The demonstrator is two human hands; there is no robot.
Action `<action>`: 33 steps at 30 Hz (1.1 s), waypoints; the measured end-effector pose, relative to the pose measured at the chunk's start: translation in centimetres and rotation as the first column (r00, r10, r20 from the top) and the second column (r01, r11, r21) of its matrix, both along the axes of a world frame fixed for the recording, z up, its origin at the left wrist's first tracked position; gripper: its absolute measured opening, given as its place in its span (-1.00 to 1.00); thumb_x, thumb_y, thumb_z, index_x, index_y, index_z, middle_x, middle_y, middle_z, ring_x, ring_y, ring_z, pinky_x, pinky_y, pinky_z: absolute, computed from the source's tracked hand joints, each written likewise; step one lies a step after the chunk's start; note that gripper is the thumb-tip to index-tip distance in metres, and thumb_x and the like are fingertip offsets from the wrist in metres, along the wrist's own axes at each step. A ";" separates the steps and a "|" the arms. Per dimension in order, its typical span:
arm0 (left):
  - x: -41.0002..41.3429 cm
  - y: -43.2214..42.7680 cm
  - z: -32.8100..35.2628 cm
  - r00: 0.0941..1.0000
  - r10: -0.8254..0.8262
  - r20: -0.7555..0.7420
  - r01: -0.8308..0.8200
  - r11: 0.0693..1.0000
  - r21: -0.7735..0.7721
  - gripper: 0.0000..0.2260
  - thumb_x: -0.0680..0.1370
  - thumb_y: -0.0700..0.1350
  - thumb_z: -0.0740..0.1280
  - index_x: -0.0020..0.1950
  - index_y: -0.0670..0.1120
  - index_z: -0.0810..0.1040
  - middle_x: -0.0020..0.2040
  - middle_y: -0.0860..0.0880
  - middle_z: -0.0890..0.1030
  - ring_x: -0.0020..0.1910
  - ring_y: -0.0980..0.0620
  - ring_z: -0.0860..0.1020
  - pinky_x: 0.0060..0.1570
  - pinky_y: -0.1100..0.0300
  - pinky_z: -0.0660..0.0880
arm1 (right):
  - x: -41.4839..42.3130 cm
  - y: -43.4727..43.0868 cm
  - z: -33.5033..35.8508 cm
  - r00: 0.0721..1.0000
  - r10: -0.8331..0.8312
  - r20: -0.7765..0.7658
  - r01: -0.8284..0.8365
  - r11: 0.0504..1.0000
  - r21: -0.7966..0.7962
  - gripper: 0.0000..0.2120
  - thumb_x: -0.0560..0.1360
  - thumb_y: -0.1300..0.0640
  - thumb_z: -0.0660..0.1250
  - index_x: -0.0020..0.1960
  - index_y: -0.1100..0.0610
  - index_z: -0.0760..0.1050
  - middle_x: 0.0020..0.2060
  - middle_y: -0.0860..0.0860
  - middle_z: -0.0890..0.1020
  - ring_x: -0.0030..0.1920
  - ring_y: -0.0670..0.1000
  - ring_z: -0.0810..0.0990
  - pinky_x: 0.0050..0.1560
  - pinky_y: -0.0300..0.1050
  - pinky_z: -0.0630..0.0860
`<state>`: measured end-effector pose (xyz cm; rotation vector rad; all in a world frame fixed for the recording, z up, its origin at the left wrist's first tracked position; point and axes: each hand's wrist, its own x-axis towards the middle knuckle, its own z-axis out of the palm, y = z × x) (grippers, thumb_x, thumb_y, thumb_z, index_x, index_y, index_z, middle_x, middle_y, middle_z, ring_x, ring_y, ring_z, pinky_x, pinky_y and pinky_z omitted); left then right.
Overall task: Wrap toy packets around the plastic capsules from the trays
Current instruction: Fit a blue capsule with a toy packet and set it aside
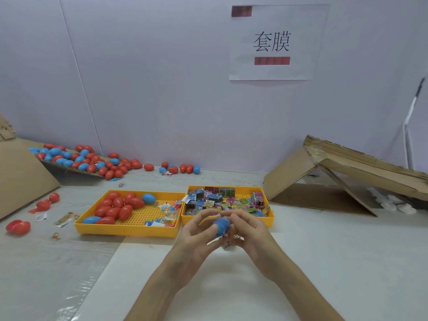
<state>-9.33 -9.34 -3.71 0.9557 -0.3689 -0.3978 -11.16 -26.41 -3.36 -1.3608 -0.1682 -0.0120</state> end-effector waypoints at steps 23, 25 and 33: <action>-0.1 -0.4 -0.4 0.965 0.031 0.262 -0.110 0.950 0.292 -0.56 0.39 -0.26 0.54 0.24 -0.06 0.56 0.17 -0.16 0.67 0.13 -0.09 0.64 0.01 0.17 0.58 | 0.0 -0.5 0.0 1.000 0.002 -0.022 -0.002 1.000 -0.021 -0.86 0.38 0.12 0.55 -0.13 0.09 0.61 -0.17 0.04 0.60 -0.13 0.03 0.65 -0.10 -0.01 0.60; 0.0 -0.4 -0.5 0.958 0.033 0.286 -0.127 0.939 0.319 -0.57 0.40 -0.27 0.55 0.22 0.00 0.58 0.16 -0.13 0.68 0.13 -0.08 0.65 0.01 0.17 0.58 | 0.1 -0.5 0.0 1.000 -0.004 -0.024 0.003 1.000 -0.022 -0.87 0.39 0.12 0.56 -0.15 0.08 0.62 -0.17 0.04 0.60 -0.13 0.01 0.64 -0.09 -0.01 0.60; 0.1 -0.5 -0.9 0.930 0.050 0.365 -0.201 0.898 0.390 -0.53 0.39 -0.26 0.55 0.25 -0.04 0.54 0.15 -0.09 0.69 0.13 -0.07 0.66 0.01 0.12 0.60 | 0.0 -0.4 0.1 0.998 -0.027 -0.062 0.025 0.999 -0.029 -0.87 0.38 0.06 0.56 -0.15 0.04 0.64 -0.20 0.04 0.62 -0.10 0.04 0.65 -0.13 0.03 0.62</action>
